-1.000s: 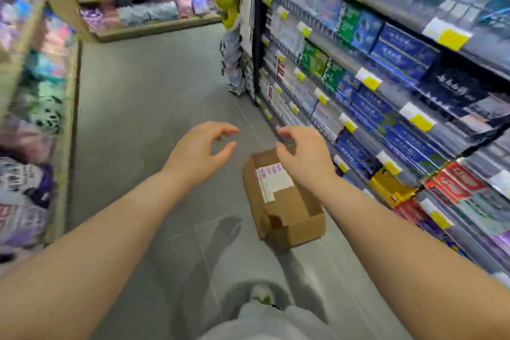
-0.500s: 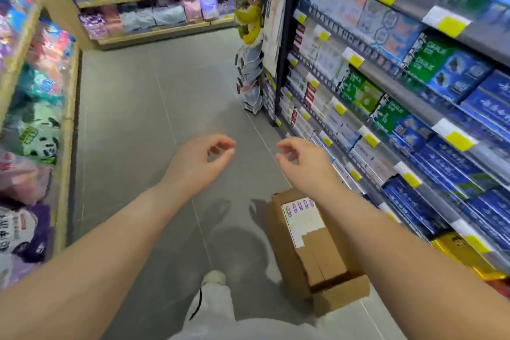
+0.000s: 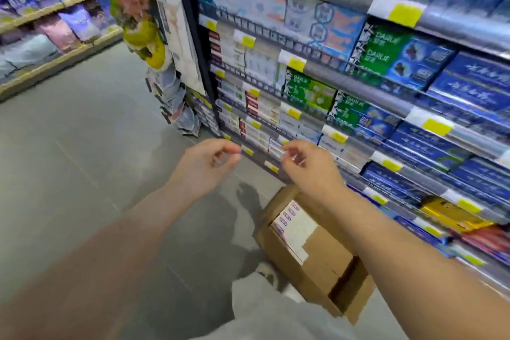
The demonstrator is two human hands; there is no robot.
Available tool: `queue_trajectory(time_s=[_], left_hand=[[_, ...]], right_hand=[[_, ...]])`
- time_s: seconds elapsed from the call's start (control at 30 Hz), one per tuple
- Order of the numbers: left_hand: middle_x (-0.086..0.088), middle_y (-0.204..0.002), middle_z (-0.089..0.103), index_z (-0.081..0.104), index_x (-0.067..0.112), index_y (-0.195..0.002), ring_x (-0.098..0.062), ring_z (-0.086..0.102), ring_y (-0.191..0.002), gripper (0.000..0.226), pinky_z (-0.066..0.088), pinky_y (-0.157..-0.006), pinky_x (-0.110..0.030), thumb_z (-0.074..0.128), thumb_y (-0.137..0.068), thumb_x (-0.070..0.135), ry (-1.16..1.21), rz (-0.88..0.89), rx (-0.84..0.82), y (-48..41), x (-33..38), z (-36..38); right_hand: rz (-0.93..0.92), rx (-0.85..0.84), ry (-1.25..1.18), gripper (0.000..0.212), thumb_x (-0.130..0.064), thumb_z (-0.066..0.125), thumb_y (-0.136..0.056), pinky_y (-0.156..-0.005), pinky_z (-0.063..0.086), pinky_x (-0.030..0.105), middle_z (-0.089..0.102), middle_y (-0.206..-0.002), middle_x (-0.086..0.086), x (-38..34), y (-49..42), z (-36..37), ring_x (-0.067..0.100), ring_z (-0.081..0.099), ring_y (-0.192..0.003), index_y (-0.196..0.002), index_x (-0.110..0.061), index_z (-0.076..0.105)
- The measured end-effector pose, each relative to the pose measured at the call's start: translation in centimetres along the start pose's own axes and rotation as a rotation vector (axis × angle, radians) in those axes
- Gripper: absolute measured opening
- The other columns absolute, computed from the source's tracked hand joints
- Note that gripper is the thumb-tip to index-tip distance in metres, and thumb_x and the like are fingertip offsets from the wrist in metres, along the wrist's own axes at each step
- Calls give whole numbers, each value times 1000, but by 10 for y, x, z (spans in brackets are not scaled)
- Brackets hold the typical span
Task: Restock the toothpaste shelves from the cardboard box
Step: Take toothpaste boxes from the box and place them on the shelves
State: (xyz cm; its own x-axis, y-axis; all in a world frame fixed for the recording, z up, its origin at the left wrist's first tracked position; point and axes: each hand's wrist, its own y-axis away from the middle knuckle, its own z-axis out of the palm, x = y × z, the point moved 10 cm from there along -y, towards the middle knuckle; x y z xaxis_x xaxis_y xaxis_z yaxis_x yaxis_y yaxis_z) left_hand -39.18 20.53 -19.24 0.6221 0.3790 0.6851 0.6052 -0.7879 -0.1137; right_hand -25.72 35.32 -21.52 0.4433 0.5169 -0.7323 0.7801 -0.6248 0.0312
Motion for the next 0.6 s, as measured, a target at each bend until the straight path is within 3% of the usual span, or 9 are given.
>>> queue_trajectory(time_s=[0.2, 0.27, 0.33, 0.47, 0.6], left_hand=[[22, -80, 59, 66, 33, -97, 14, 53, -69, 10, 38, -65, -7, 63, -88, 29, -7, 33, -187, -103, -3, 44], [19, -84, 62, 66, 34, -97, 12, 56, -74, 10, 39, -67, -5, 63, -87, 33, 43, 71, -219, -127, -4, 54], [15, -84, 64, 67, 35, -97, 6, 58, -76, 12, 42, -69, -13, 60, -87, 36, 76, 92, -256, -152, -6, 65], [22, -69, 54, 68, 27, -97, 11, 53, -64, 12, 36, -63, -7, 60, -90, 23, 57, 172, -437, -204, -3, 109], [26, -73, 53, 70, 22, -95, 10, 52, -69, 12, 38, -69, -10, 62, -87, 19, 69, 265, -571, -240, 1, 157]], right_hand=[[96, 73, 6, 23, -23, 57, -90, -73, 48, 30, 60, -90, -6, 32, -69, -21, 13, 55, -77, -113, -20, 63], [140, 84, 19, 25, -23, 56, -91, -73, 47, 29, 61, -93, -4, 42, -83, -27, 14, 55, -81, -115, -20, 61], [194, 110, 26, 25, -23, 56, -90, -73, 44, 27, 62, -98, -4, 55, -95, -32, 14, 55, -83, -115, -20, 61], [337, 187, 58, 26, -25, 55, -91, -71, 41, 24, 63, -103, -4, 93, -111, -35, 11, 55, -84, -116, -19, 60], [560, 303, 5, 27, -23, 56, -91, -70, 44, 26, 62, -103, -3, 138, -106, -31, 13, 55, -82, -118, -18, 59]])
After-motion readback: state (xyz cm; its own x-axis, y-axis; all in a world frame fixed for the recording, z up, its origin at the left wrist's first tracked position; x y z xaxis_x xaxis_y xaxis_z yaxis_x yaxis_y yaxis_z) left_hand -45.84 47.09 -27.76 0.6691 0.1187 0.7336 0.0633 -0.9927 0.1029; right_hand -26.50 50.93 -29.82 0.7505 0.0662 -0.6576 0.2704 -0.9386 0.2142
